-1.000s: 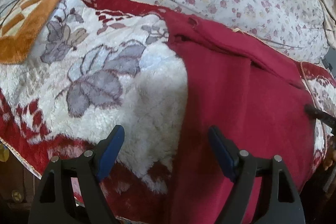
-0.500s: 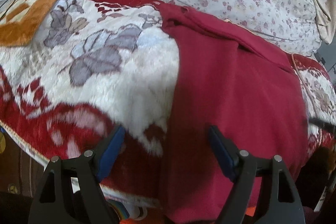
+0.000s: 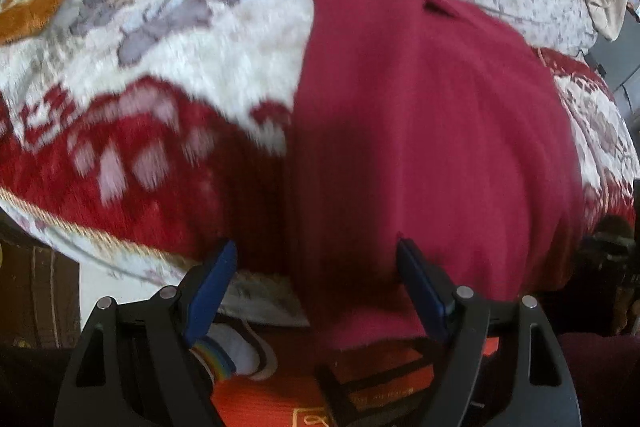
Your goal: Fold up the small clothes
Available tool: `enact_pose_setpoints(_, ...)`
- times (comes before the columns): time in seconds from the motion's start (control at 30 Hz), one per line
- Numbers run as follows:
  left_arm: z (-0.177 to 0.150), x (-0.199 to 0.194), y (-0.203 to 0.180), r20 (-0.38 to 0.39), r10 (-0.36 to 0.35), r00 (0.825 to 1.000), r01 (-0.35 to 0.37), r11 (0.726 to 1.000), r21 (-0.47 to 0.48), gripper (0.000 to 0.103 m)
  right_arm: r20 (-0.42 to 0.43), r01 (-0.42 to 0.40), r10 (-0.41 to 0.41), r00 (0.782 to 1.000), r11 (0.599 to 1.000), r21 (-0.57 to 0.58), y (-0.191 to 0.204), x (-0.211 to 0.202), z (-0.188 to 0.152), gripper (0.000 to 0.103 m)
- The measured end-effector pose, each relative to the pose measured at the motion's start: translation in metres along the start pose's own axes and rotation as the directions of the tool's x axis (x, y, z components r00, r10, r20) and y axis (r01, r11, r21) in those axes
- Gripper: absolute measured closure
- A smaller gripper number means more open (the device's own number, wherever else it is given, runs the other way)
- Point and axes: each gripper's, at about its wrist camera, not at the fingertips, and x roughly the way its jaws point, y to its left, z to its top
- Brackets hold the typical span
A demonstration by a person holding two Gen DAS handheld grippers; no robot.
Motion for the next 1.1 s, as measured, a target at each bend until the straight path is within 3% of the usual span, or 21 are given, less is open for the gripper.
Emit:
enact_pose_setpoints(0.37,-0.006,0.008,-0.008,-0.030,0.002,1.000,-0.001,1.000,0.014,0.022,-0.008,-0.055,0.055,0.998,0.998,-0.006,0.006,0.008,0.002,0.038)
enact_pose_setpoints(0.43,-0.005,0.009,-0.010,-0.026,0.011,1.000,-0.011,1.000,0.022,0.024,-0.013,-0.051,0.051,0.999,0.999,0.009,0.006,0.012,0.004,0.043)
enact_pose_setpoints(0.53,-0.006,0.006,-0.017,-0.014,0.016,1.000,-0.016,0.999,0.037,0.045,-0.009,-0.012,0.012,1.000,1.000,0.013,0.007,0.012,0.005,0.059)
enact_pose_setpoints(0.57,-0.007,0.005,-0.017,-0.016,-0.002,1.000,0.002,0.999,0.039,0.059,-0.006,0.004,-0.004,1.000,1.000,0.006,0.008,0.012,0.005,0.065)
enact_pose_setpoints(0.6,-0.007,0.005,-0.017,-0.018,-0.006,1.000,0.007,0.999,0.038,0.062,-0.004,0.010,-0.010,1.000,1.000,0.004,0.007,0.012,0.004,0.080)
enact_pose_setpoints(0.63,-0.007,0.004,-0.019,-0.016,-0.004,1.000,0.004,0.999,0.045,0.067,-0.004,0.003,-0.003,1.000,1.000,0.005,0.006,0.011,0.004,0.087)
enact_pose_setpoints(0.67,-0.007,0.004,-0.019,-0.019,-0.007,1.000,0.007,0.999,0.046,0.074,-0.004,-0.010,0.010,1.000,1.000,0.006,0.006,0.011,0.004,0.088)
enact_pose_setpoints(0.7,-0.007,0.002,-0.019,-0.021,-0.013,1.000,0.014,0.999,0.036,0.091,-0.004,-0.016,0.016,1.000,1.000,-0.001,0.008,0.009,0.005,0.089)
enact_pose_setpoints(0.77,-0.005,-0.007,-0.018,-0.032,-0.103,0.994,0.103,0.995,0.009,0.092,0.007,-0.052,0.052,0.999,0.999,-0.017,0.013,0.002,0.007,0.090)
enact_pose_setpoints(0.87,0.003,-0.025,-0.021,-0.008,-0.134,0.991,0.135,0.990,0.030,0.092,0.045,-0.126,0.127,0.991,0.992,-0.027,0.020,-0.014,0.017,0.090)
enact_pose_setpoints(0.97,0.021,-0.041,-0.014,0.013,-0.218,0.976,0.218,0.976,-0.003,0.092,0.119,-0.218,0.219,0.968,0.976,-0.021,0.021,-0.038,0.037,0.090)
enact_pose_setpoints(1.1,0.065,-0.062,-0.013,0.087,-0.279,0.956,0.281,0.960,-0.007,0.092,0.224,-0.275,0.269,0.937,0.961,-0.007,0.016,-0.060,0.068,0.090)
